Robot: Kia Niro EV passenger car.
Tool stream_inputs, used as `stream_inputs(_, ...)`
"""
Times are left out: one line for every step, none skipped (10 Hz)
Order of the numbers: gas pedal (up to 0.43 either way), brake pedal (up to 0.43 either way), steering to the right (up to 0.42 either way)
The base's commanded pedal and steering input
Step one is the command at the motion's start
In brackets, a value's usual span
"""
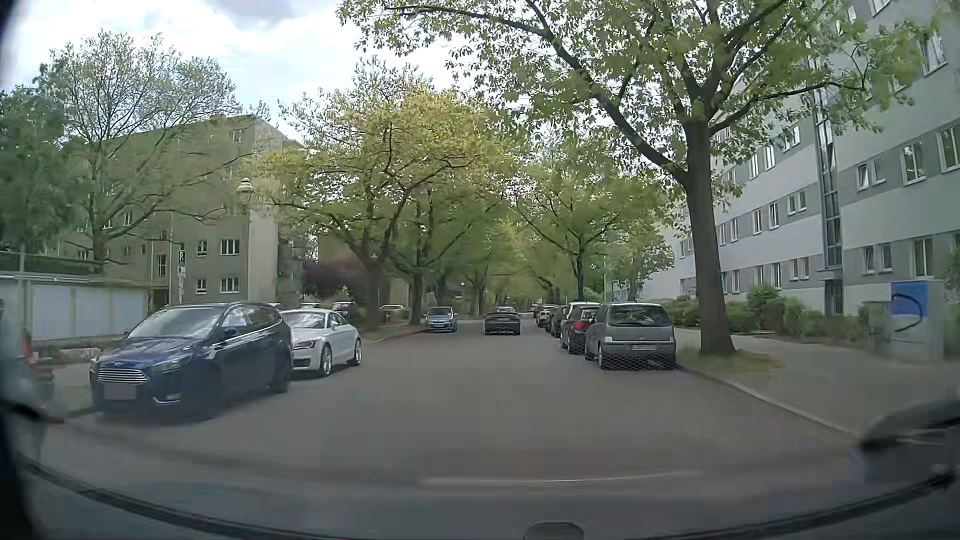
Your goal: Follow the waypoints while adhering to traffic rules and regulations
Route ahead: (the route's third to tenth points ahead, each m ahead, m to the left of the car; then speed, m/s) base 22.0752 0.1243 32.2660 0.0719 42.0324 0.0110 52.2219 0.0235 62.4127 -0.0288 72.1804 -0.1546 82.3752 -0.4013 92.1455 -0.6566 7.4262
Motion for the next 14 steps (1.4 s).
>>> stream_inputs(0.228,0.024,-0.006)
stream_inputs(0.228,0.024,-0.004)
stream_inputs(0.228,0.024,-0.001)
stream_inputs(0.228,0.024,-0.001)
stream_inputs(0.228,0.024,-0.002)
stream_inputs(0.228,0.024,-0.001)
stream_inputs(0.240,0.024,-0.002)
stream_inputs(0.240,0.024,-0.002)
stream_inputs(0.240,0.024,-0.002)
stream_inputs(0.240,0.024,-0.001)
stream_inputs(0.248,0.024,-0.001)
stream_inputs(0.248,0.024,0.000)
stream_inputs(0.248,0.024,0.001)
stream_inputs(0.248,0.024,0.001)
